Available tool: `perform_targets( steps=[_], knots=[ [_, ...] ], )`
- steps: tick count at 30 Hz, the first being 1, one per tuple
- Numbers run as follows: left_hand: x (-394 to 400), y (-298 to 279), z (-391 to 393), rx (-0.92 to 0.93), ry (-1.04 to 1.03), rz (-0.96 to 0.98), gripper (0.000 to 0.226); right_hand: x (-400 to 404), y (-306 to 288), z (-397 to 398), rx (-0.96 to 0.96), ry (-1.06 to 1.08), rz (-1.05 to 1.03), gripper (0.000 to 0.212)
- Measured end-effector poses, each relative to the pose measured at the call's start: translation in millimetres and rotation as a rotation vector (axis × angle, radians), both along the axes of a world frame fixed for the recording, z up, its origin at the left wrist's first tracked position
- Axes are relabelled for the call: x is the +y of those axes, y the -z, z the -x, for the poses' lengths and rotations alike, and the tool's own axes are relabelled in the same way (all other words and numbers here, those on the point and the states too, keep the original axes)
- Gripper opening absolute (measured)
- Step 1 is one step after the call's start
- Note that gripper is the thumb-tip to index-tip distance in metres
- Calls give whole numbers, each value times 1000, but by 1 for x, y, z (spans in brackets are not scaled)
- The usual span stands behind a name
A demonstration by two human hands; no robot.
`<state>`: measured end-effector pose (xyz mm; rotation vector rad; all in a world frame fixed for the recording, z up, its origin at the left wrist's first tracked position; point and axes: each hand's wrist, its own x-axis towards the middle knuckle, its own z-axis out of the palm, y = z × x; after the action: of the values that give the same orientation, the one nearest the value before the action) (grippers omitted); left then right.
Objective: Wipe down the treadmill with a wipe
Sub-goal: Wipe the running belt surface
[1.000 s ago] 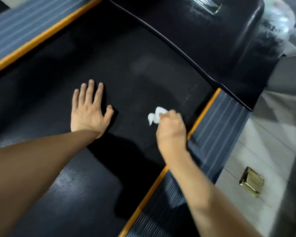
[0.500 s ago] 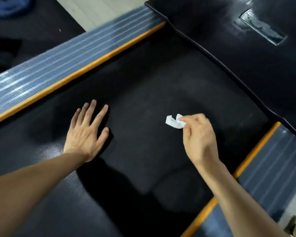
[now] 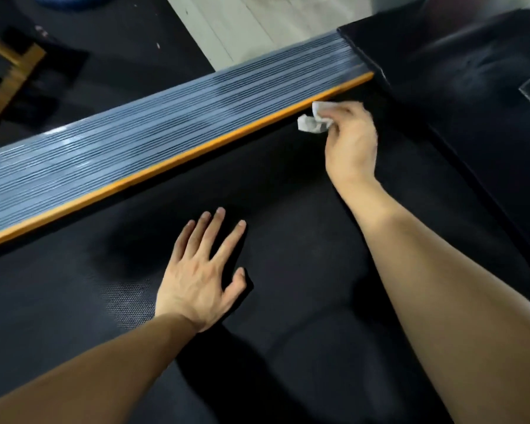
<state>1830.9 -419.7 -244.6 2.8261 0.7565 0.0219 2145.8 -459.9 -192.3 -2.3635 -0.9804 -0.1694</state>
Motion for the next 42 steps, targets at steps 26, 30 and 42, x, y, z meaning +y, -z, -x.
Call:
perform_targets(
  steps=[26, 30, 42],
  knots=[
    [-1, 1, -1, 26, 7, -10, 74, 6, 30, 18, 6, -131, 186, 26],
    [0, 1, -1, 39, 6, -7, 74, 5, 45, 119, 17, -649, 160, 39],
    [0, 3, -1, 20, 9, -20, 73, -18, 11, 43, 41, -118, 136, 15]
  ],
)
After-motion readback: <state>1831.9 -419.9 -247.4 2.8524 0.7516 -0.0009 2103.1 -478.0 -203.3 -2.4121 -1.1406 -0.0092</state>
